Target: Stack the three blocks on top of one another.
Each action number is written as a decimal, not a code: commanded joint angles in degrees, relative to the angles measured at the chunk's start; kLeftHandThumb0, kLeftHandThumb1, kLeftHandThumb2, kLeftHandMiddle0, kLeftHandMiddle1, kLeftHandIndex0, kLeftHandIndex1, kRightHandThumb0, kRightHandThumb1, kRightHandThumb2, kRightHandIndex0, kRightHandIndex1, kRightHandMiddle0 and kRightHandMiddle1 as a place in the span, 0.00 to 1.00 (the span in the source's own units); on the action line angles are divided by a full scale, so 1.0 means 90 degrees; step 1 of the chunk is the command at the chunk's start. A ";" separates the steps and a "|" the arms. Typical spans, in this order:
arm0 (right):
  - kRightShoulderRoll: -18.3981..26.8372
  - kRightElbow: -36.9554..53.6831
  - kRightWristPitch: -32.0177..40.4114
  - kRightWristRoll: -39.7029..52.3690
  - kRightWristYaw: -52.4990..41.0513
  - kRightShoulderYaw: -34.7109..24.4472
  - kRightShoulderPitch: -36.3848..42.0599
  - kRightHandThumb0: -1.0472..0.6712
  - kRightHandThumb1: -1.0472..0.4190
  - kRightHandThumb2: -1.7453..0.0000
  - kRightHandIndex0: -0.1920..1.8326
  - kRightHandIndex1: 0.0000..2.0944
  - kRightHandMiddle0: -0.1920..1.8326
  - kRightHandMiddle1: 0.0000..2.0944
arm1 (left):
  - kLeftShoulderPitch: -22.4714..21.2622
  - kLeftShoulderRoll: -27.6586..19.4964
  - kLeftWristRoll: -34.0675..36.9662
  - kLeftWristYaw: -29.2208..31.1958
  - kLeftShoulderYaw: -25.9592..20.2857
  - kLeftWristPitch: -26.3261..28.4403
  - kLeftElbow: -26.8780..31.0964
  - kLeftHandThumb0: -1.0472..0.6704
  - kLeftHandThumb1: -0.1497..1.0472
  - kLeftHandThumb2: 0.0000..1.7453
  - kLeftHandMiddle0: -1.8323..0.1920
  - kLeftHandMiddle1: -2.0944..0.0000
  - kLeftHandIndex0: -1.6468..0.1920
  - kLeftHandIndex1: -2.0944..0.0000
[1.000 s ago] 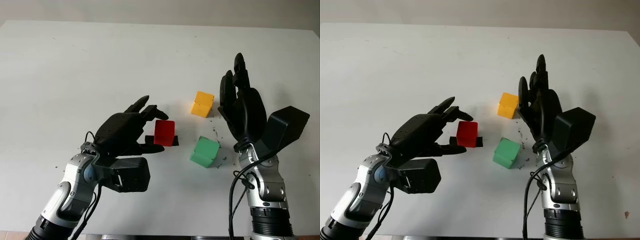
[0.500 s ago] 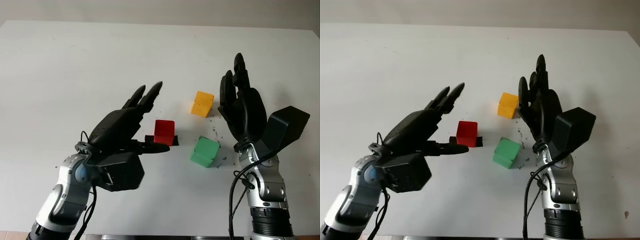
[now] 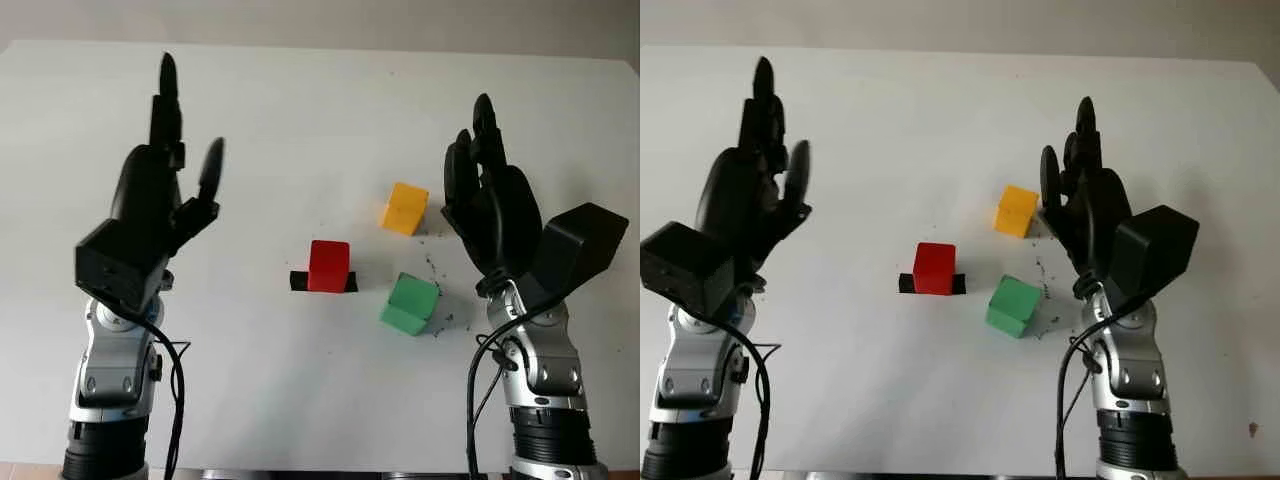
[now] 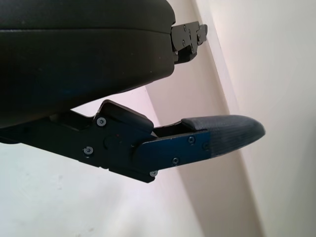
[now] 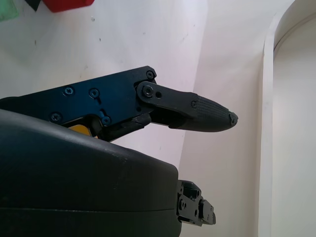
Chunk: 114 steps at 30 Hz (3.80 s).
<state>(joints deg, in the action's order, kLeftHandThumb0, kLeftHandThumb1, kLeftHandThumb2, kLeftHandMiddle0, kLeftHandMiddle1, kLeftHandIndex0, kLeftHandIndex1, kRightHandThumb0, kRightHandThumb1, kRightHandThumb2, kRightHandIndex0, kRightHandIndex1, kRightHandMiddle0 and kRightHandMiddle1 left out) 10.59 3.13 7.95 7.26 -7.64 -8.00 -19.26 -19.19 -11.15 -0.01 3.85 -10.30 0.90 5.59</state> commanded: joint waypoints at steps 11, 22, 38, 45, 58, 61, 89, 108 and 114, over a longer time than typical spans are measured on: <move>0.1283 -0.0063 -0.0369 -0.0409 -0.0628 -0.0191 -0.0643 0.20 0.00 0.71 0.00 0.00 0.00 0.00 | 0.0147 -0.0042 0.0285 0.0012 -0.0094 -0.0038 -0.0426 0.18 1.00 0.40 1.00 1.00 1.00 1.00; 0.3163 -0.0897 -0.1127 -0.1216 -0.2443 0.0310 -0.1641 0.19 0.08 0.97 0.04 0.03 0.08 0.04 | 0.0157 -0.0052 0.0271 -0.0038 -0.0091 0.0047 -0.0430 0.18 1.00 0.39 1.00 1.00 1.00 1.00; 0.4316 -0.3362 -0.5135 -0.5414 -0.0980 0.2548 -0.3709 0.27 0.19 0.98 0.09 0.04 0.22 0.09 | 0.0196 -0.0018 0.0360 -0.0024 -0.0057 0.0100 -0.0290 0.18 1.00 0.39 1.00 1.00 1.00 1.00; 0.4364 -0.4515 -0.6258 -0.7055 0.0321 0.3515 -0.4614 0.35 0.20 0.97 0.11 0.04 0.25 0.08 | 0.0162 -0.0055 0.0300 -0.0077 -0.0053 0.0133 -0.0311 0.18 1.00 0.39 1.00 1.00 1.00 1.00; 0.4122 -0.5644 -0.6540 -0.8103 0.1716 0.4575 -0.5204 0.37 0.14 0.96 0.12 0.03 0.28 0.07 | 0.0202 0.0040 0.0340 -0.0079 0.0061 0.0105 -0.0279 0.19 1.00 0.38 1.00 1.00 1.00 1.00; 0.4052 -0.5872 -0.6560 -0.8179 0.1996 0.4749 -0.5270 0.38 0.14 0.96 0.13 0.03 0.31 0.07 | 0.0216 0.0044 0.0349 -0.0079 0.0067 0.0128 -0.0259 0.19 1.00 0.37 1.00 1.00 1.00 1.00; 0.3965 -0.6525 -0.6728 -0.7909 0.2673 0.4962 -0.5556 0.41 0.09 0.97 0.24 0.03 0.40 0.48 | 0.0265 0.0000 -0.0190 -0.0312 0.0202 0.0314 -0.0178 0.16 1.00 0.36 1.00 1.00 1.00 1.00; 0.3757 -0.6618 -0.6771 -0.6221 0.2268 0.4100 -0.5397 0.39 0.13 0.97 0.28 0.03 0.39 0.57 | 0.0257 0.0011 -0.0174 -0.0329 0.0233 0.0373 -0.0126 0.18 1.00 0.35 1.00 1.00 1.00 1.00; 0.3252 -0.4916 -0.5024 -0.2664 -0.0964 0.2775 -0.4175 0.42 0.10 0.97 0.24 0.02 0.31 0.66 | 0.0273 0.0023 -0.0162 -0.0327 0.0229 0.0355 -0.0139 0.18 1.00 0.36 1.00 1.00 1.00 1.00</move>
<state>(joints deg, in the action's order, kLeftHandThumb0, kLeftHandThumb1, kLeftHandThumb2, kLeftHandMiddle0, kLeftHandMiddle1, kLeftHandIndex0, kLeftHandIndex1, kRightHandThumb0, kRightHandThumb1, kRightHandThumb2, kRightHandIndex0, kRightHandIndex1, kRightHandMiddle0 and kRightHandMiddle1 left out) 40.46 -45.84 -40.26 -20.72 -13.24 19.45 -59.56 -17.22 -10.97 -1.42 1.06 -8.51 4.13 3.07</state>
